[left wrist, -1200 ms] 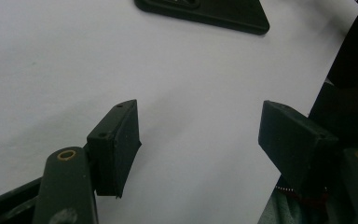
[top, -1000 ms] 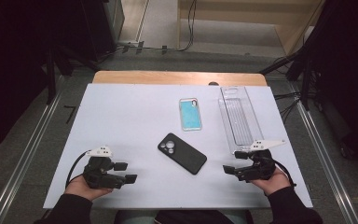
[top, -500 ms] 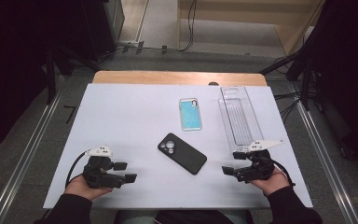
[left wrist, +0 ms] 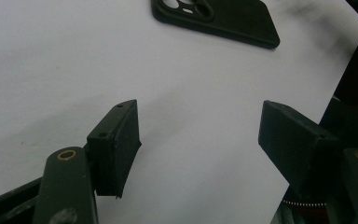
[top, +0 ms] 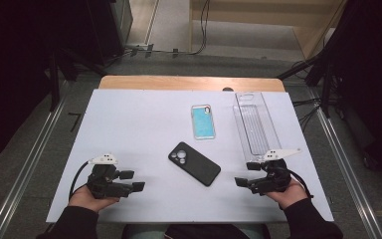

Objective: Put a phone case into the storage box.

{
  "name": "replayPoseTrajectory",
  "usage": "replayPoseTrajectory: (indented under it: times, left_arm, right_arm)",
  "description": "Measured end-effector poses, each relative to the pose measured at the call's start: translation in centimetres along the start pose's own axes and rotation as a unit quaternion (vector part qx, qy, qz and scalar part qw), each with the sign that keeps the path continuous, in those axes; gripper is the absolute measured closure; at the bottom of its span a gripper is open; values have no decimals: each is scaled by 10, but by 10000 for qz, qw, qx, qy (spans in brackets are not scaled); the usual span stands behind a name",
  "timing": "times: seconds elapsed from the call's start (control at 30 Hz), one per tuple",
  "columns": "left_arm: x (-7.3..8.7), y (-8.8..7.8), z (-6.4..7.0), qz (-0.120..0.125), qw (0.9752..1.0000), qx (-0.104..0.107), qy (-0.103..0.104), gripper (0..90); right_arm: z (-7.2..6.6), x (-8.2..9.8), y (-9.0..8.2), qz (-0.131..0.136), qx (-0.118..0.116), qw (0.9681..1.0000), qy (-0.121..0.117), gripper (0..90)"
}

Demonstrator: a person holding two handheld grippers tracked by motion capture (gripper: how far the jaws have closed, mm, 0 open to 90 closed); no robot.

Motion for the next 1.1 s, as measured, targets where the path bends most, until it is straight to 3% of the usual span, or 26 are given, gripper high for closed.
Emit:
replayPoseTrajectory:
  times: [0.3, 0.53, 0.67, 0.77, 1.1]
  left_arm:
    - [0, -1, -1, 30, 10000, 6, -53, 296]
    - [0, 0, -1, -7, 10000, -16, -33, 296]
    - [0, 0, 0, -19, 10000, -16, -21, 296]
    - [1, 0, -1, -17, 10000, -8, -28, 296]
    - [1, 1, -1, -25, 10000, -13, -32, 295]
  right_arm:
    - [-20, -23, 8, 17, 13, 9999, -118, 153]
    - [-26, -38, 18, 31, 58, 9998, -195, 153]
    - [-27, -48, 25, 81, 95, 9997, -211, 154]
    - [-27, -56, 31, 122, 255, 9994, -192, 154]
    - [-23, -86, 50, 119, 159, 9997, -121, 178]
Point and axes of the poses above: each handheld gripper's, and its own axes: y roughly forward along the jaws, x roughly out of its underside, z roughly to its right, the point moved 5 cm from there along y, roughly forward along the jaws, and after that the axes turned 4 degrees about -y, right-handed, at the moved point
